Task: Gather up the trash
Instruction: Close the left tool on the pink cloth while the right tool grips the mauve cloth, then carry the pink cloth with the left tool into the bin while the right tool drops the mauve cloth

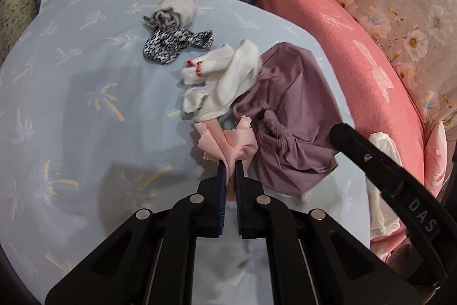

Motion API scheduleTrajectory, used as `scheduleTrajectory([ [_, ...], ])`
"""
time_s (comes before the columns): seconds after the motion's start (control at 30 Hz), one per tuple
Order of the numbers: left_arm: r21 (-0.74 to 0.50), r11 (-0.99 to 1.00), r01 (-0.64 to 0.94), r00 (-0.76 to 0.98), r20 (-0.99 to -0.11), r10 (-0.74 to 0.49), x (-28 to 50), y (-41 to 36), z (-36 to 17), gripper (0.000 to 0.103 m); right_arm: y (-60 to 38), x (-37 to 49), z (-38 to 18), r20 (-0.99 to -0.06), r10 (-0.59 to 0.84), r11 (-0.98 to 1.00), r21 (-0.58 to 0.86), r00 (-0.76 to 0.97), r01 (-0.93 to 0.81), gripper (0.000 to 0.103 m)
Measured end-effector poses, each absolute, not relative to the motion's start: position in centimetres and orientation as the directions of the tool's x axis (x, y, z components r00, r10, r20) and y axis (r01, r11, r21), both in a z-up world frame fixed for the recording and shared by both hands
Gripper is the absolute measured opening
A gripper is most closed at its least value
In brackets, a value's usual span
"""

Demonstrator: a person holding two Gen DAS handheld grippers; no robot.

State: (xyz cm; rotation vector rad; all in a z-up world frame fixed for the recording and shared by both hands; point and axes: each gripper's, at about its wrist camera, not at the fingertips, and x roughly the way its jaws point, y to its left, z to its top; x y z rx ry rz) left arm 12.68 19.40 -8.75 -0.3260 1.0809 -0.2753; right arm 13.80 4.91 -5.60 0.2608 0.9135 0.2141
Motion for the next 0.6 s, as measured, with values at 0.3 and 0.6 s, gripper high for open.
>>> scheduleTrajectory([
  [0.3, -0.392, 0.909, 0.141, 0.494, -0.768, -0.408, 11.2, 17.0, -5.0, 0.006, 2.0, 10.4, 0.5, -0.655, 0.298, 0.939, 0.332, 0.694, -0.089, 0.002],
  [0.6, -0.382, 0.895, 0.229, 0.520, -0.729, -0.444, 10.3, 13.6, -2.2, 0.006, -2.7, 7.3, 4.3, -0.588, 0.241, 0.941, 0.336, 0.773, -0.038, 0.002],
])
